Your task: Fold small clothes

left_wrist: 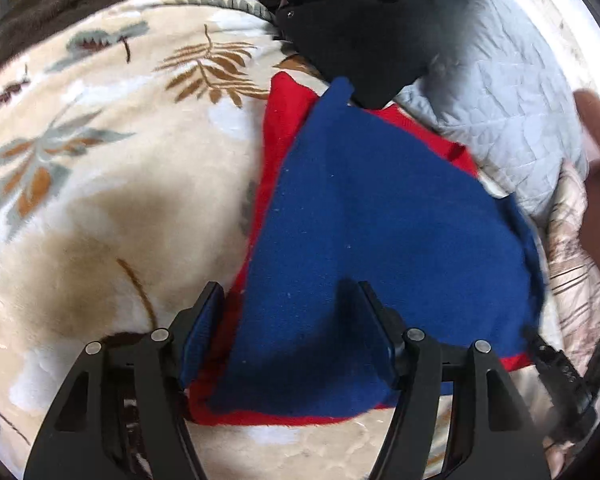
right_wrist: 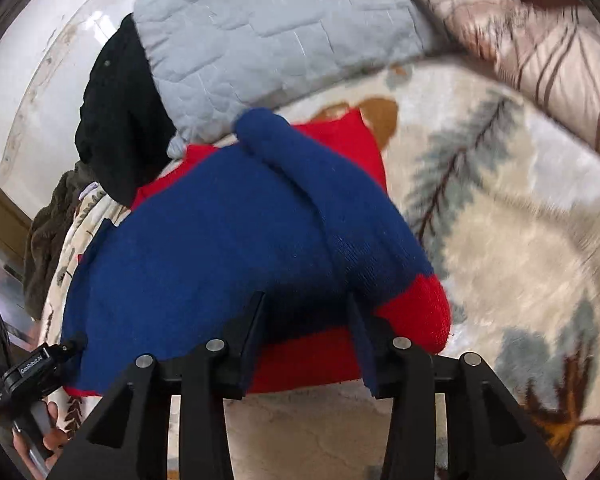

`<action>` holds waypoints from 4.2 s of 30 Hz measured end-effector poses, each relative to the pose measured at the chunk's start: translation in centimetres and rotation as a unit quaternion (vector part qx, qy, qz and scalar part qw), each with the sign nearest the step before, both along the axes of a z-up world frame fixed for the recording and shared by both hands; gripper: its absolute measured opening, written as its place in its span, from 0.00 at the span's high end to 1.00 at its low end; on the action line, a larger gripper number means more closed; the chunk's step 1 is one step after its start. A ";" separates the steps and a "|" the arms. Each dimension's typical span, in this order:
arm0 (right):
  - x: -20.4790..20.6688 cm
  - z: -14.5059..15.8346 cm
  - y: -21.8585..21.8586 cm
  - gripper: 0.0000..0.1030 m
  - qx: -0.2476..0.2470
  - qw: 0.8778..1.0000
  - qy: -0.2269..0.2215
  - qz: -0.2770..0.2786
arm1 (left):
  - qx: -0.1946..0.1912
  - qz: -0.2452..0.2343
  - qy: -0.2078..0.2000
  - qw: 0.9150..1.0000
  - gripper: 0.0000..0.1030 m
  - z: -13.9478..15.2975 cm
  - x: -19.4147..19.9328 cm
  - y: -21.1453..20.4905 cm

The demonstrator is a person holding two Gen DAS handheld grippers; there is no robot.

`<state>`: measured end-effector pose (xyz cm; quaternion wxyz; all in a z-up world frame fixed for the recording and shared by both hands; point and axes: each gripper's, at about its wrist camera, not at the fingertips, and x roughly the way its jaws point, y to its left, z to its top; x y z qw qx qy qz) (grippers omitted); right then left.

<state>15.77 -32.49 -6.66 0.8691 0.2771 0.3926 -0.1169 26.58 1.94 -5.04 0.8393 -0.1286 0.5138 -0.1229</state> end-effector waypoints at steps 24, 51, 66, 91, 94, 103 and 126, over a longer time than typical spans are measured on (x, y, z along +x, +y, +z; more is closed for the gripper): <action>4.5 1.7 13.8 0.43 -0.078 0.982 0.025 0.173 | -0.049 -0.040 0.066 0.996 0.36 0.9 1.5 4.2; 5.0 -0.3 32.5 0.39 -0.433 0.831 -0.049 0.346 | -0.111 -0.096 0.216 0.965 0.36 -1.1 13.2 2.3; 3.8 2.2 29.4 0.90 -0.398 0.855 -0.123 0.310 | -0.101 -0.127 0.203 0.965 0.79 -0.6 13.3 -2.1; -3.1 6.7 8.3 0.91 -0.100 0.971 -0.192 0.099 | -0.081 -0.202 0.120 0.969 0.80 9.2 7.5 -19.9; -3.5 5.9 5.4 0.91 -0.024 0.978 -0.196 0.071 | -0.068 -0.210 0.117 0.968 0.80 9.0 7.1 -22.4; -5.0 2.3 -2.2 0.91 0.174 0.966 -0.189 -0.032 | -0.009 -0.232 0.130 0.964 0.77 5.9 6.7 -30.7; -1.4 4.8 -9.3 0.48 0.181 0.961 -0.198 -0.071 | -0.086 -0.149 0.115 0.978 0.44 6.2 6.7 -18.0</action>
